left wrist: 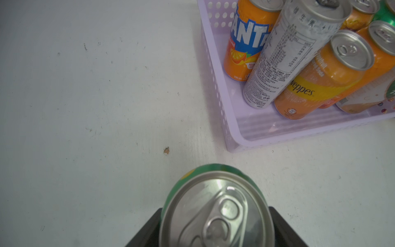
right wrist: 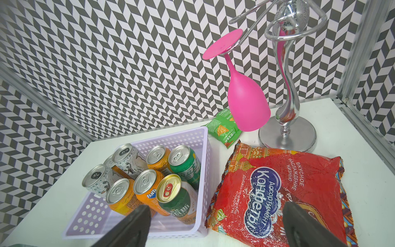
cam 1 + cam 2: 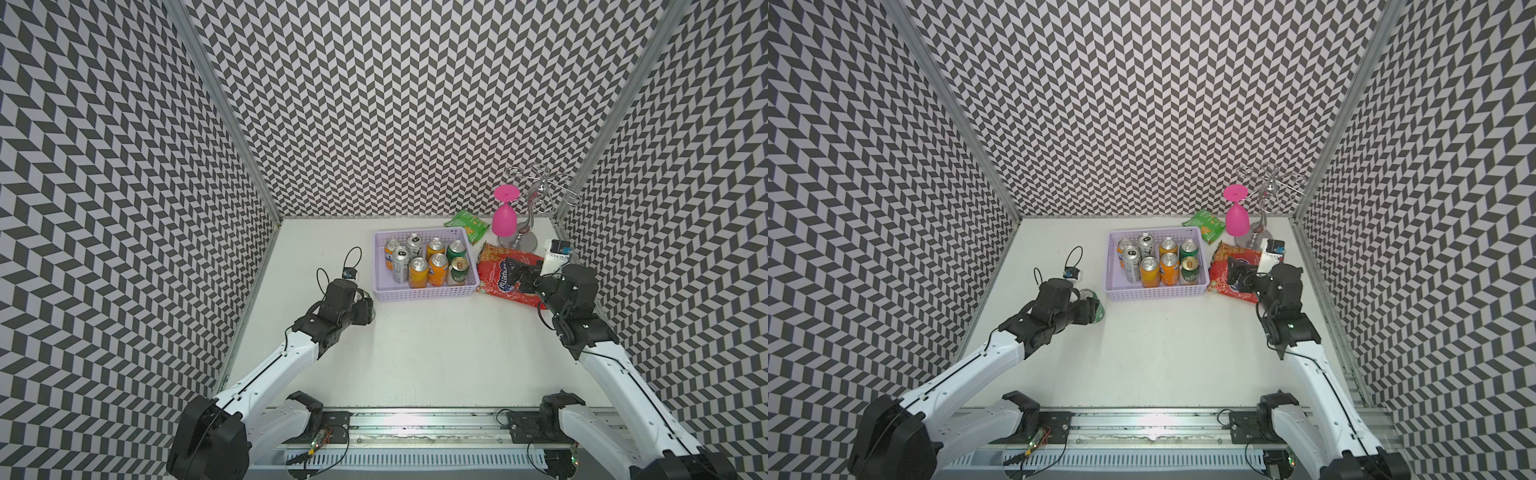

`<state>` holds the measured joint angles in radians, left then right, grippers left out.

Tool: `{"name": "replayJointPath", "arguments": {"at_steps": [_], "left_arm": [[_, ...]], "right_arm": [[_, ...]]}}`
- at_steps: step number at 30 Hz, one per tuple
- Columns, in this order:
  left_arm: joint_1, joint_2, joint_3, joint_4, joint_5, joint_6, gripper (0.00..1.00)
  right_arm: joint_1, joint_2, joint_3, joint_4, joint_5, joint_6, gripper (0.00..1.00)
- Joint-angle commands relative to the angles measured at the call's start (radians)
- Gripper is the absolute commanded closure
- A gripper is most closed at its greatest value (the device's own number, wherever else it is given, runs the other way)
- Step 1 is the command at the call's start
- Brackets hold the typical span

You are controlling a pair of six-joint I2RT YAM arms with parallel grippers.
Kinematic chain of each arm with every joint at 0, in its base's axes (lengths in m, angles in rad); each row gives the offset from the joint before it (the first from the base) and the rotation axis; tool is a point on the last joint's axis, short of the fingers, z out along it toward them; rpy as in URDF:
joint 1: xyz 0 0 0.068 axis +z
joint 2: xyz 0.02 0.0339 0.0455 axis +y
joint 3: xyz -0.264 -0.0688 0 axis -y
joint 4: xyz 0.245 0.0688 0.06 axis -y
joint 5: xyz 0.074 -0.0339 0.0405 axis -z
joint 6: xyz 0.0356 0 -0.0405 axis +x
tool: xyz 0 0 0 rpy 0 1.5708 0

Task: Take out the drinks from the basket
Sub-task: Place the drink at the center of the board.

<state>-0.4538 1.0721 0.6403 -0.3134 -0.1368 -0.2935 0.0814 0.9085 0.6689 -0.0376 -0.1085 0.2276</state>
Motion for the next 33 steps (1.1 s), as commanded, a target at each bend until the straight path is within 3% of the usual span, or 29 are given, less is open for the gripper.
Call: {"name": "replayJointPath", "arguments": {"at_steps": [1, 13, 33], "left_arm": [[-0.008, 0.000, 0.000, 0.134, -0.053, -0.004, 0.48], [-0.027, 0.064, -0.028, 0.181, -0.062, -0.001, 0.43], [-0.028, 0.041, 0.059, 0.157, 0.002, 0.043, 0.14]], "right_arm": [[-0.006, -0.015, 0.000, 0.030, 0.006, -0.010, 0.00], [-0.006, -0.007, 0.003, 0.035, 0.002, -0.011, 0.00], [-0.008, -0.007, 0.018, 0.033, -0.002, -0.023, 0.01]]}}
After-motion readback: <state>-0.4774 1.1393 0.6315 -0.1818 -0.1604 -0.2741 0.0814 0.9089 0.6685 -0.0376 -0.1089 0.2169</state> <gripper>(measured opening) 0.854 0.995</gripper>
